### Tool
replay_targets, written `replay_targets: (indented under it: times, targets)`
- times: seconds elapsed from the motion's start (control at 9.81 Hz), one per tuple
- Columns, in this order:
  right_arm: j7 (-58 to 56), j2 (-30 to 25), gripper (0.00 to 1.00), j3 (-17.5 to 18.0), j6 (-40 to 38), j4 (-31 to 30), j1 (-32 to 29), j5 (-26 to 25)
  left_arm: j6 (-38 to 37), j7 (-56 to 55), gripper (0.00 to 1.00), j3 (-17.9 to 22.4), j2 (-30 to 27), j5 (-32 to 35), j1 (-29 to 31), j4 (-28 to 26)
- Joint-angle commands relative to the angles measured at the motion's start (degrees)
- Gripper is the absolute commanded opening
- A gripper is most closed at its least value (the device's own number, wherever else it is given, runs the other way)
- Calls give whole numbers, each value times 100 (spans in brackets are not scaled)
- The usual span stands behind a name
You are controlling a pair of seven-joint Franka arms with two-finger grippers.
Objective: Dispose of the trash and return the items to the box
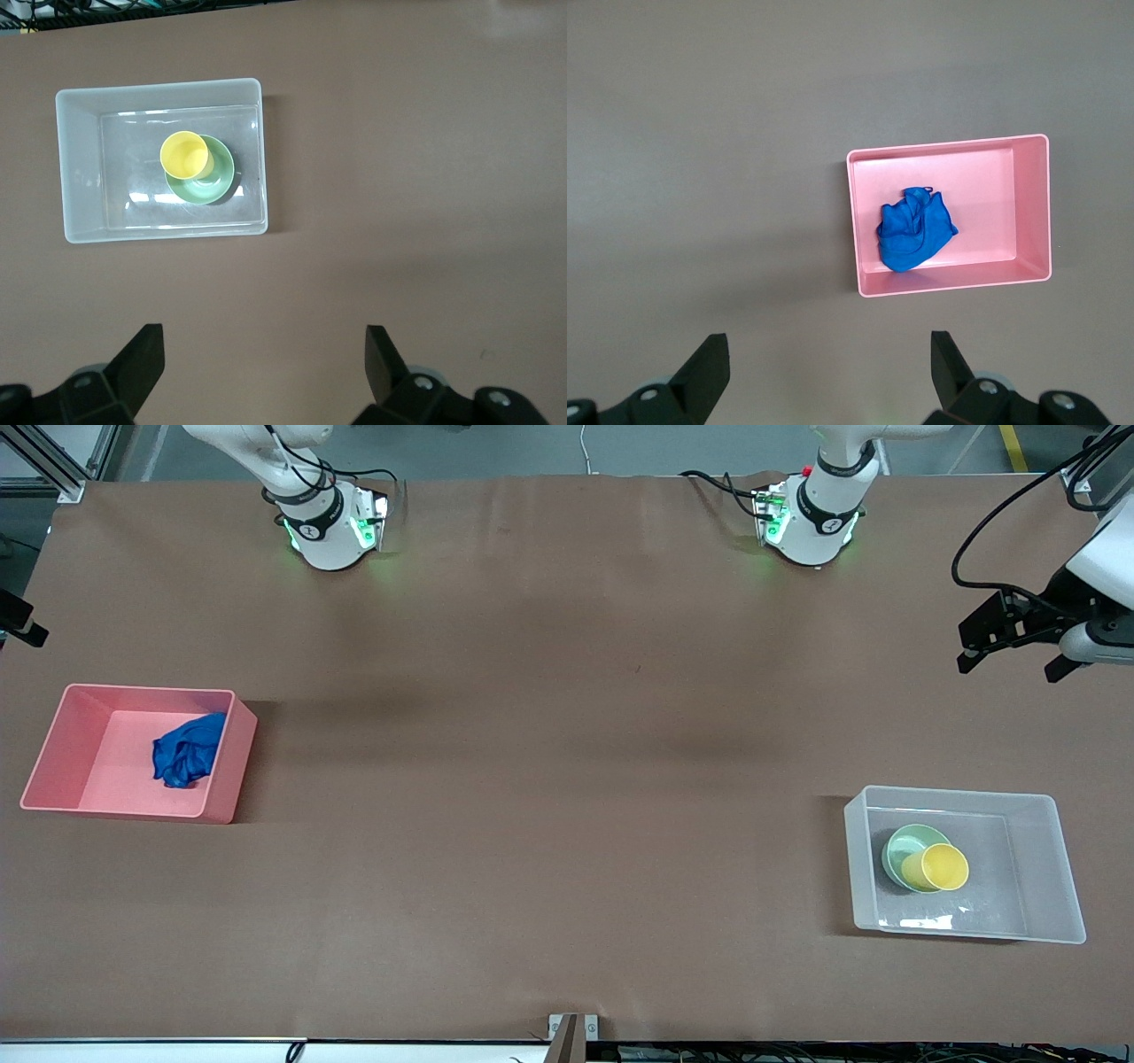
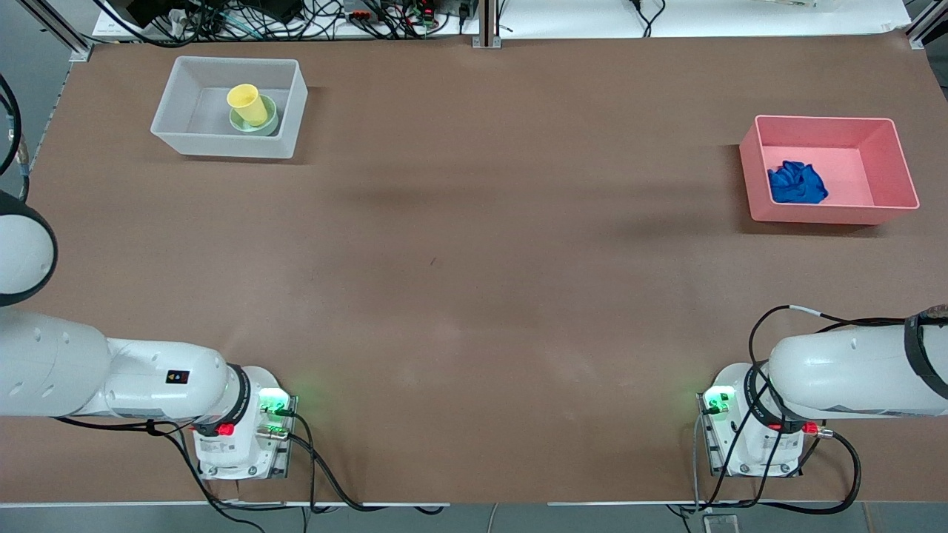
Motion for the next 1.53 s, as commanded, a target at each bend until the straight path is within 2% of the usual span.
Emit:
replay_targets:
  times: [0.0, 0.51, 0.82, 1.43]
  targets:
    - [6, -7, 100, 54, -43, 25, -83, 87, -222, -232, 100, -57, 164, 75, -11, 28]
    - [6, -7, 100, 54, -43, 25, -92, 87, -284, -479, 100, -400, 42, 146, 86, -219]
    - [6, -7, 100, 45, -43, 25, -92, 87, -284, -356, 100, -111, 85, 58, 34, -192]
    - [6, -7, 100, 45, -43, 25, -92, 87, -275, -303, 100, -93, 68, -92, 95, -201]
